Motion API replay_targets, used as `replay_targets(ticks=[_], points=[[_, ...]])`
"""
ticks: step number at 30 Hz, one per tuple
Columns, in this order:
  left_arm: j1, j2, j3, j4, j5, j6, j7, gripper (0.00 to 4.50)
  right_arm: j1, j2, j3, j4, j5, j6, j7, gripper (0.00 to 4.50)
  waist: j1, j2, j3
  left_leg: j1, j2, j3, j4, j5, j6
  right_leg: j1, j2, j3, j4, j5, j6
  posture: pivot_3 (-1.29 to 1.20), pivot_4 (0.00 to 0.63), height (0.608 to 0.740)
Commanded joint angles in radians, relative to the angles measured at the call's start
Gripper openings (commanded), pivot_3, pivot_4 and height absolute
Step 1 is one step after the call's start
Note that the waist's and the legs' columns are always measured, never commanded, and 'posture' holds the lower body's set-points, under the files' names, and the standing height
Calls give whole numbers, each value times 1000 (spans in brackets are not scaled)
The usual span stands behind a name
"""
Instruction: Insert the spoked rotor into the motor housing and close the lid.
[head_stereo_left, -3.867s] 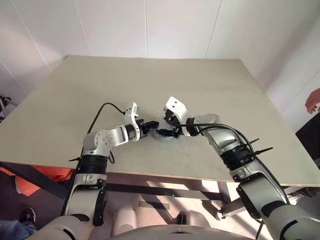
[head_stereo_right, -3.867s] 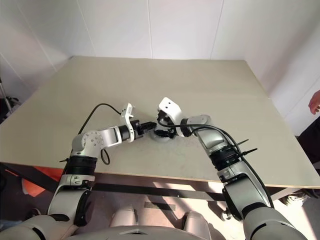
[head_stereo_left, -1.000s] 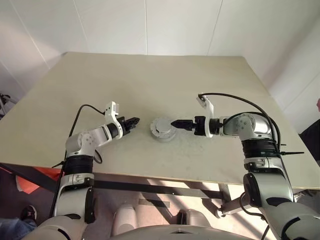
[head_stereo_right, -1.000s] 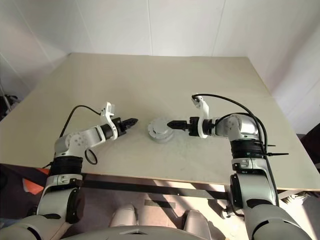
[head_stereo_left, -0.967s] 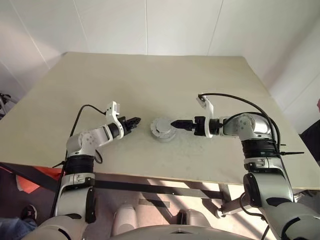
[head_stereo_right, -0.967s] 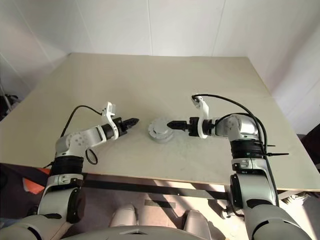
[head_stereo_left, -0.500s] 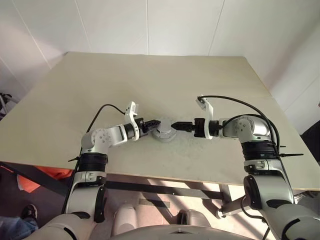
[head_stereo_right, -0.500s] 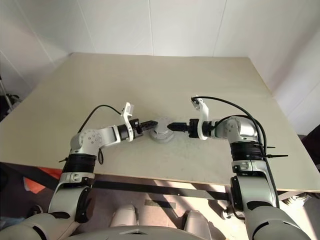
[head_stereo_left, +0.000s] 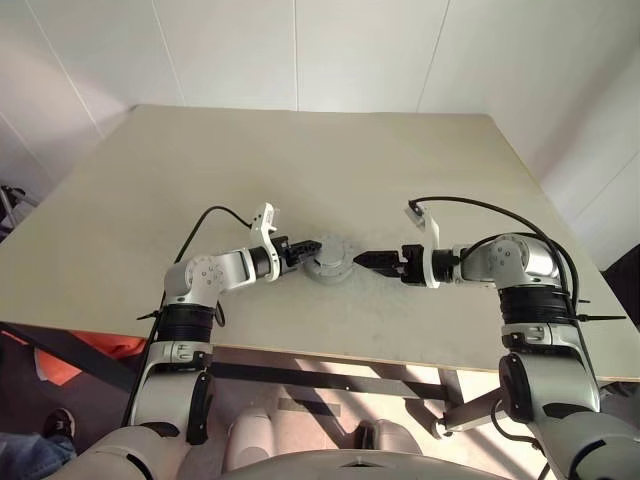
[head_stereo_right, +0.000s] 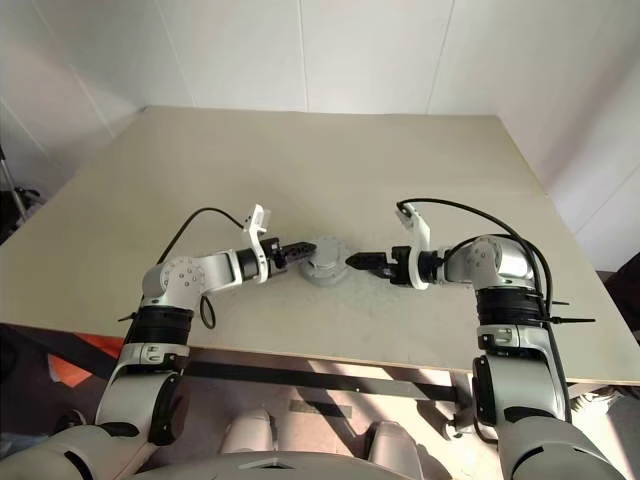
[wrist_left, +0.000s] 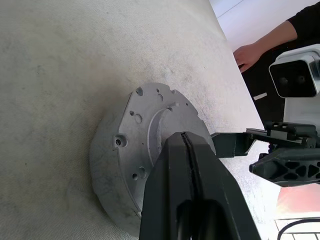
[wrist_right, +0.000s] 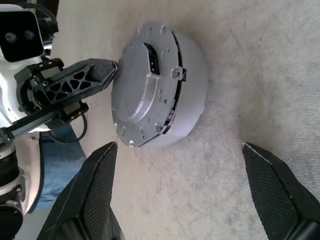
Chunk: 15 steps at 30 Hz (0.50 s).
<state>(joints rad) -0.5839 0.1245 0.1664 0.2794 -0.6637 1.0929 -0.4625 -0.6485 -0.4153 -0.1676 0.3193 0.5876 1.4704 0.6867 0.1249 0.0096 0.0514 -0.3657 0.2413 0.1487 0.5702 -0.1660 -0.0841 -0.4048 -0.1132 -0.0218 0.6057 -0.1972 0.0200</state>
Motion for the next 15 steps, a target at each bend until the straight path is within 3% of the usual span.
replay_targets(ticks=[1,15], points=[[-1,6,-12,16,25,-1,17,0,0,55,-39,-46,35,38,-37,4484,0,0,0,0,0,0,0,0,-1,0,0,0,0,0,0,0,0,740],[1,15,-11,13,33,-15,18,0,-87,257,-164,42,28,-22,-184,4484,-4,0,0,3,0,0,-1,2,-3,0,0,0,1,0,0,0,0,740]])
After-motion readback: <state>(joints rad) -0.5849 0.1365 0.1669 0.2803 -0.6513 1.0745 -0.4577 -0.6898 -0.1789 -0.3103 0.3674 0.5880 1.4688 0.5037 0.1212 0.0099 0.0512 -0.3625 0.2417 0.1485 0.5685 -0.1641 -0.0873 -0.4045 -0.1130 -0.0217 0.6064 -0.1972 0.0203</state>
